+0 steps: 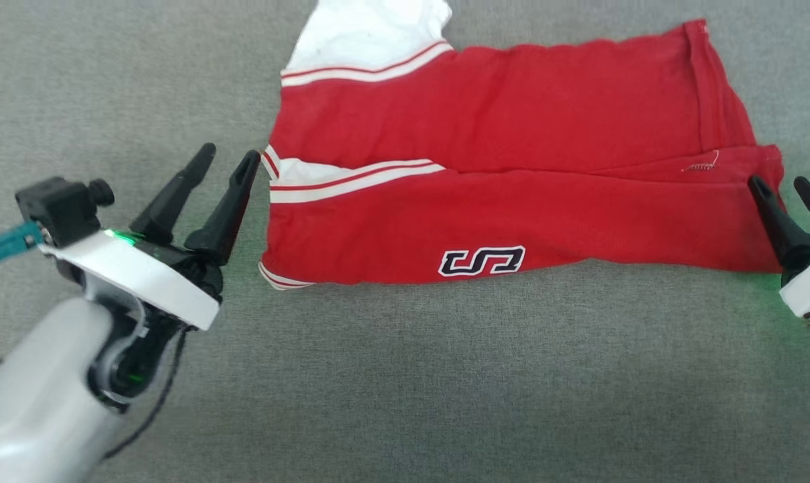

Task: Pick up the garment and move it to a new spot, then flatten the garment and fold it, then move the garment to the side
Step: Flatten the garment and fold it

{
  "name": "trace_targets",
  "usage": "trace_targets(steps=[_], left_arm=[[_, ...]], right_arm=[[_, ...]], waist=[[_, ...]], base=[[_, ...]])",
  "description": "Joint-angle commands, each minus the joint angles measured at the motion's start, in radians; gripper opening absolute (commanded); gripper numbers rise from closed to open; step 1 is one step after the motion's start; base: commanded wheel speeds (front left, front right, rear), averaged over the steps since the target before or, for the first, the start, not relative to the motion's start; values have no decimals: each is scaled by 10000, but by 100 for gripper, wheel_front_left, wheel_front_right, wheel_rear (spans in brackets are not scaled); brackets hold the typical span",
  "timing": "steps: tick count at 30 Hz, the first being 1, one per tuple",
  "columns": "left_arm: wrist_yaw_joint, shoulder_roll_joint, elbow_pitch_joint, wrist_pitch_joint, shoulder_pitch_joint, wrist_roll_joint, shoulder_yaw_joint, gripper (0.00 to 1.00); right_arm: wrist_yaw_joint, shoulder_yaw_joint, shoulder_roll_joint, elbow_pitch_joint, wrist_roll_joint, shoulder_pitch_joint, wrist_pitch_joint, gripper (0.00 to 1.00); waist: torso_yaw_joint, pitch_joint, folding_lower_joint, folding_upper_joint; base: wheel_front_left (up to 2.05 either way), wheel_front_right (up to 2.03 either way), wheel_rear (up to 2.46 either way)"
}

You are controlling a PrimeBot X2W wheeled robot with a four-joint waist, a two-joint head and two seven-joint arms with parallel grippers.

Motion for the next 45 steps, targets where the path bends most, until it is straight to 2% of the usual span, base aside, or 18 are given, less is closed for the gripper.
trace_targets(steps=[1, 5, 9, 14, 16, 20, 25, 30, 34, 36, 37, 38, 41, 45], left_arm=[[31, 124, -147, 154, -199, -35, -96, 100], [92, 1201, -923, 2027, -675, -110, -661, 100], [614, 1937, -1905, 4591, -1223, -456, -1224, 100], [1440, 2320, -2714, 7392, -1675, -1415, -1770, 100], [1736, 2278, -2705, 8225, -1772, -1649, -2038, 100], [2072, 2300, -1934, 9104, -1980, -1672, -2368, 100], [2093, 2041, -769, 9424, -1928, -1968, -2434, 100], [2037, 1768, 302, 9787, -1819, -2070, -2717, 100], [1587, 1226, 743, 10172, -1572, -2705, -2820, 100], [1445, 1100, 809, 10304, -1580, -2893, -2829, 42], [1377, 1092, 820, 10366, -1583, -2885, -2887, 27], [1340, 1081, 839, 10396, -1585, -2873, -2908, 0], [1232, 1014, 836, 10314, -1630, -2996, -2770, 0], [1032, 960, 740, 10268, -1832, -2812, -2793, 0]], right_arm=[[-1, 29, -11, -69, 17, 104, -81, 100], [-1, -69, -120, -338, 68, 242, -187, 100], [-1, -162, -89, -530, 28, 277, -223, 100], [-1, -110, 55, -680, -55, 98, -160, 100], [-1, -86, 117, -757, -95, -10, -243, 100], [-1, -39, 197, -907, -100, -106, -325, 100], [-1, -56, 210, -1114, -103, -200, -352, 100], [-1, -61, 193, -1253, -48, -227, -376, 100], [-1, -60, 141, -1341, -51, -233, -301, 100], [-1, -92, 70, -1402, -88, -254, -254, 100], [-1, -72, 12, -1449, -130, -248, -193, 100], [-1, -31, -61, -1503, -162, -232, -96, 100], [-1, 154, -317, -1665, -286, -144, 403, 100], [-1, 807, -1048, -2013, -244, 23, 1968, 100]], waist=[[65, -232, 0, 0], [120, -520, 0, 0], [96, -685, 0, 0], [-115, -649, 0, 0], [-259, -549, 0, 0], [-609, -295, 0, 0], [-1034, 65, 0, 0], [-1287, 319, 0, 0], [-1399, 419, 0, 0], [-1413, 445, 0, 0], [-1414, 459, 0, 0], [-1404, 477, 0, 0], [-1374, 547, 0, 0], [-1242, 646, 0, 0]], base=[[0, 0, 0], [0, 0, 0], [0, 0, 0], [0, 0, 0], [0, 0, 0], [0, 0, 0], [0, 0, 0], [0, 0, 0], [0, 0, 0], [0, 0, 0], [0, 0, 0], [0, 0, 0], [0, 0, 0], [0, 0, 0]])
